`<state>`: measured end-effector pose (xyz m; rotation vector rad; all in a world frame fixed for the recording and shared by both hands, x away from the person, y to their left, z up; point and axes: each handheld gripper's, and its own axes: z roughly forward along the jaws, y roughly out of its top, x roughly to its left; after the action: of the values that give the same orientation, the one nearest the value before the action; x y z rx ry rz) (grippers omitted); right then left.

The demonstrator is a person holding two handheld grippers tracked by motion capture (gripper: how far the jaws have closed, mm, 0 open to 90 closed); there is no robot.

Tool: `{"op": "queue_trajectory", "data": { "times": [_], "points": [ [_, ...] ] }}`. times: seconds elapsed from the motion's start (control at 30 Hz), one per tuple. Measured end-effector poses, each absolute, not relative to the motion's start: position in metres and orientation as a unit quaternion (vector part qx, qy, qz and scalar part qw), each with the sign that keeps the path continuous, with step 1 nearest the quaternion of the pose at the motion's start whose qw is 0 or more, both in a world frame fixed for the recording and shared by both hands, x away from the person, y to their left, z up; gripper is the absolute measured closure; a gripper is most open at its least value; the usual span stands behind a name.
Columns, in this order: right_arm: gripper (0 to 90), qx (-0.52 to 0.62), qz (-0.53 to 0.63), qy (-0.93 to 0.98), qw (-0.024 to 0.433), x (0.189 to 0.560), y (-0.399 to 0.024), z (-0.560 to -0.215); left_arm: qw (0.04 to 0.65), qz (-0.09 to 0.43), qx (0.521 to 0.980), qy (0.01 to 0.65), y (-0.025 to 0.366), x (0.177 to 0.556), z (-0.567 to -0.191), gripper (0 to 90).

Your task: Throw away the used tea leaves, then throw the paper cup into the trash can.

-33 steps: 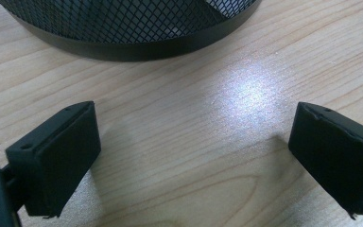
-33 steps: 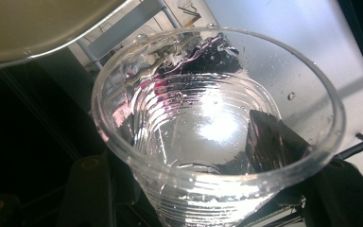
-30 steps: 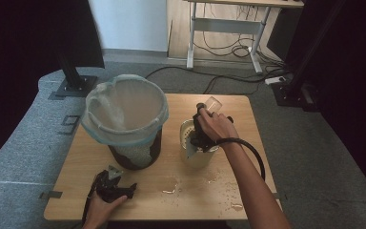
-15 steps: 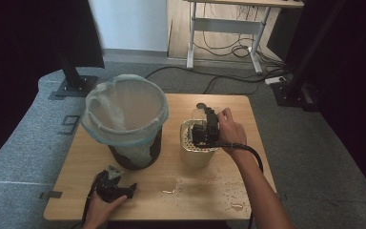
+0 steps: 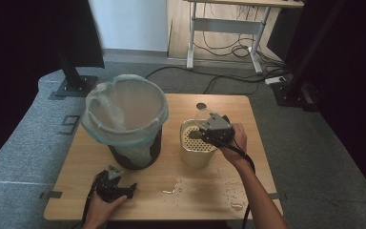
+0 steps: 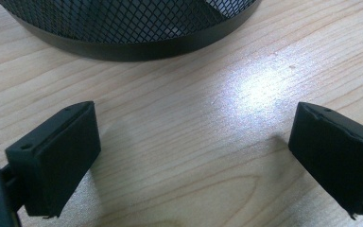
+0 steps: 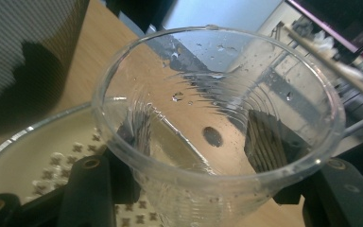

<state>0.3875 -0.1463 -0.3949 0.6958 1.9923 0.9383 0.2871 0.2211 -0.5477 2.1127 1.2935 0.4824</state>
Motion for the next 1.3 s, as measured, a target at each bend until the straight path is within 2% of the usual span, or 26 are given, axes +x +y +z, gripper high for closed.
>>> {"op": "queue_trajectory", "data": {
  "times": [0.17,0.37,0.57,0.7,0.83,1.03,1.3],
  "points": [
    [41.6,0.310,0.413,0.773,0.368,0.389,-0.156,-0.396,0.304,0.182,0.798,0.488,0.221,0.287,-0.548,2.5],
    [41.5,0.319,0.434,0.763,0.359,0.389,-0.158,-0.391,0.304,0.182,0.797,0.488,0.221,0.287,-0.548,2.5],
    [41.5,0.338,0.510,0.722,0.321,0.385,-0.157,-0.366,0.304,0.182,0.798,0.488,0.221,0.287,-0.548,2.4],
    [41.5,0.334,0.529,0.712,0.319,0.385,-0.152,-0.355,0.304,0.182,0.798,0.488,0.221,0.287,-0.548,2.4],
    [41.4,0.323,0.552,0.700,0.317,0.384,-0.141,-0.335,0.302,0.180,0.799,0.488,0.221,0.287,-0.547,2.4],
    [41.1,0.304,0.597,0.683,0.290,0.386,-0.109,-0.299,0.304,0.181,0.799,0.485,0.221,0.287,-0.548,2.5],
    [40.4,0.282,0.614,0.690,0.262,0.396,-0.062,-0.287,0.304,0.181,0.799,0.486,0.221,0.287,-0.548,2.5]
  ]
}}
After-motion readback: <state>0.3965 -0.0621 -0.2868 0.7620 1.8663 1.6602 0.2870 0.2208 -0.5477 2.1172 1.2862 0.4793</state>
